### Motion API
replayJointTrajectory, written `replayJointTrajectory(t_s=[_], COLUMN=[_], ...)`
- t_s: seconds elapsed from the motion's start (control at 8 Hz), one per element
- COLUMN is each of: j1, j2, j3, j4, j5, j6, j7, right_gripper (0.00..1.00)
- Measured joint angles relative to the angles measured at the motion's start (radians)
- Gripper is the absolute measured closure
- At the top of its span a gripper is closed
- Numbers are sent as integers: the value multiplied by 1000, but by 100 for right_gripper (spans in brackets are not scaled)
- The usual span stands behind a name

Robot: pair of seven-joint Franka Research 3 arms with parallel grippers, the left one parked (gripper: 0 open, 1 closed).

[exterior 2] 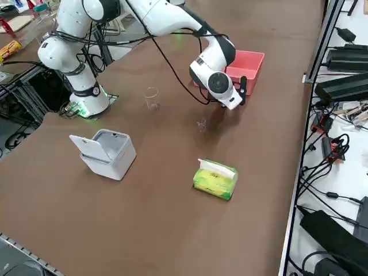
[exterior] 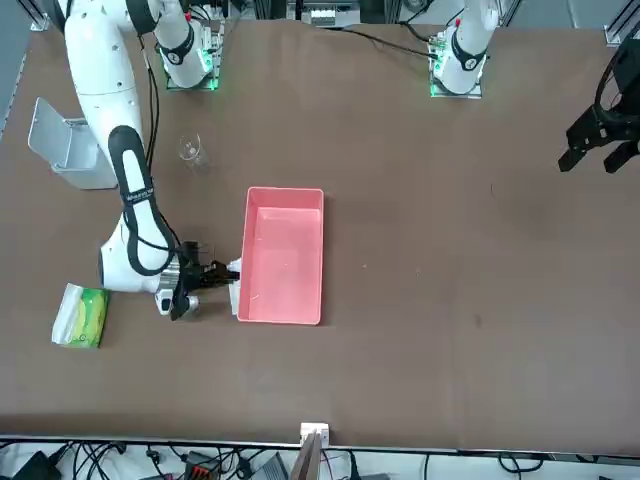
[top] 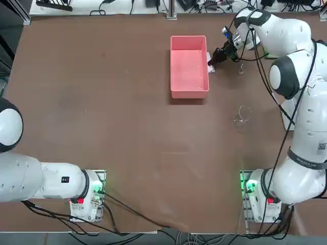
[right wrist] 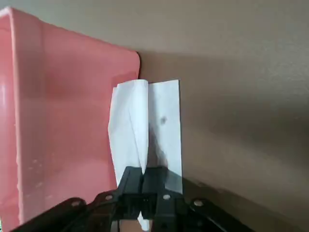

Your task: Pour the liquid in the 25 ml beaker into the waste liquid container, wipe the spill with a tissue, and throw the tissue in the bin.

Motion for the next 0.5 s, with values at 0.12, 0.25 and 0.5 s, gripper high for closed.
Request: replayJointTrajectory(t_s=[0.12, 0.25, 0.5], j1=[2, 3, 5], j2=[0, 0, 0], j3=[0, 0, 0], j4=[0, 0, 0], j5=[-2, -2, -4], j6=[2, 3, 4], j7=[0, 0, -1], right_gripper=[97, 96, 97])
